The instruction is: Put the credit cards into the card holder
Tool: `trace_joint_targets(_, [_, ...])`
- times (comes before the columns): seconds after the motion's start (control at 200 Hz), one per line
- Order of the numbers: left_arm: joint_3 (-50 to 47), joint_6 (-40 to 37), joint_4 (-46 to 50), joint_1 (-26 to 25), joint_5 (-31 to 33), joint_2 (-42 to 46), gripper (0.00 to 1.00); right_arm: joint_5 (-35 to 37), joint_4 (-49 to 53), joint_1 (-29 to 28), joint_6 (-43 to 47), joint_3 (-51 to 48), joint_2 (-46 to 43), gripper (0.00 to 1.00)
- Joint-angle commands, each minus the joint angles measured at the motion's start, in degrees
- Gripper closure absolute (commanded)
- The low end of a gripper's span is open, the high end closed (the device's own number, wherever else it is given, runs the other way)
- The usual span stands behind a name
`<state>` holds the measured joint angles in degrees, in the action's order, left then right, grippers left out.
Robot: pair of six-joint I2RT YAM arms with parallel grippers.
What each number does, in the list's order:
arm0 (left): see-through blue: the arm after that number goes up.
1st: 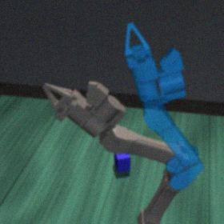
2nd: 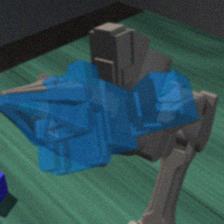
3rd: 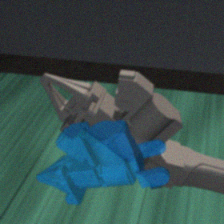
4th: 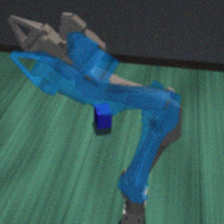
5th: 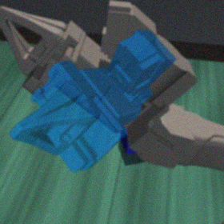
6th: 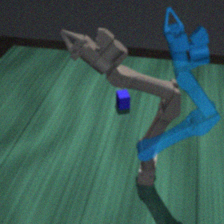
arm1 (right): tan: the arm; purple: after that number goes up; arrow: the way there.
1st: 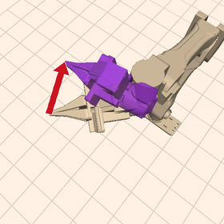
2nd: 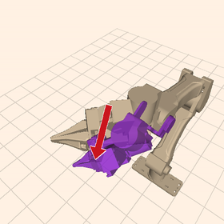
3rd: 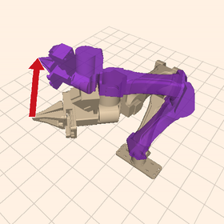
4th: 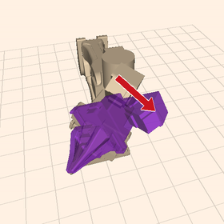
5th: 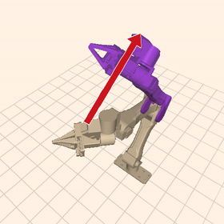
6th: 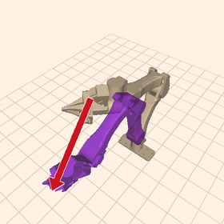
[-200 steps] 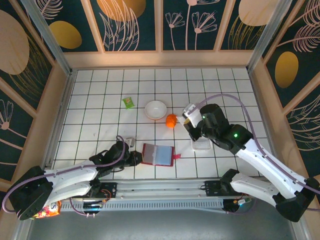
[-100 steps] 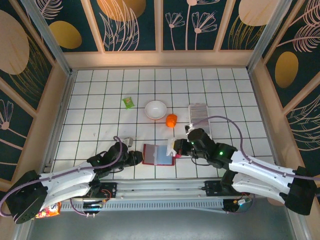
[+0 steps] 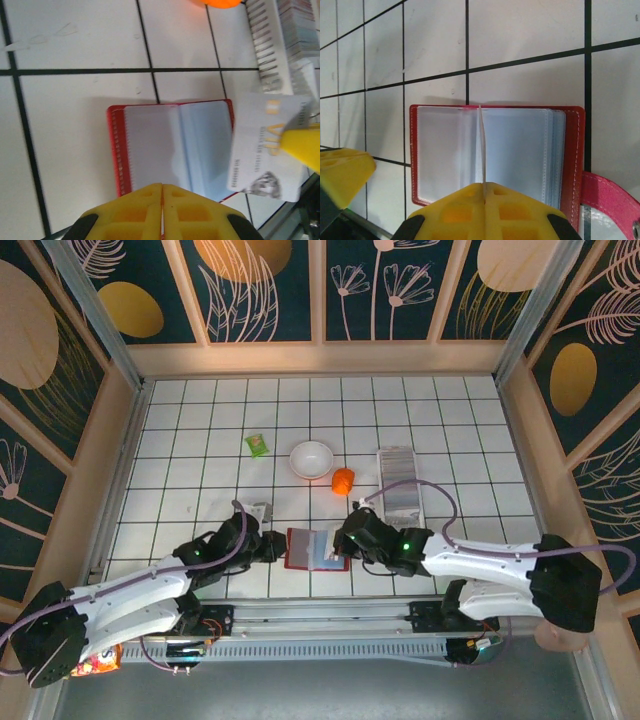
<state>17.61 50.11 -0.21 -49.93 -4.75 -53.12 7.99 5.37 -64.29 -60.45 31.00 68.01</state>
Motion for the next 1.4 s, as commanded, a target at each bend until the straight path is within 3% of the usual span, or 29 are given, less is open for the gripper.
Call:
trace_joint_targets(0.0, [1.3,-2.0,-1.8,-0.3,-2.1,-2.0,0.94,2.8,-3.7,-0.6,-1.0,1.9,1.9,1.0])
trace_joint_targets(0.325, [-1.2,-0.7,-8.4,-0.3,-5.7,-7.6,0.98,1.1,-8.3,-1.1,-1.2,2.4,6.6,1.0])
trace_joint_targets(0.696, [-3.6,-1.0,-8.4,-0.3,-2.4,-11.9,0.99,0.0,-12.1,-2.5,-3.5,1.4,9.9,1.0])
trace_joint_targets(1.026, [-4.8,-0.9,-9.5,-0.3,-1.9,-13.9,1.0,2.5,-8.5,-4.0,-5.4,2.0,11.5,1.0])
trace_joint_targets(1.391, [-5.6,-0.5,-9.5,-0.3,-1.6,-13.7,1.0,1.3,-15.7,-4.1,-7.0,-0.4,11.8,1.0])
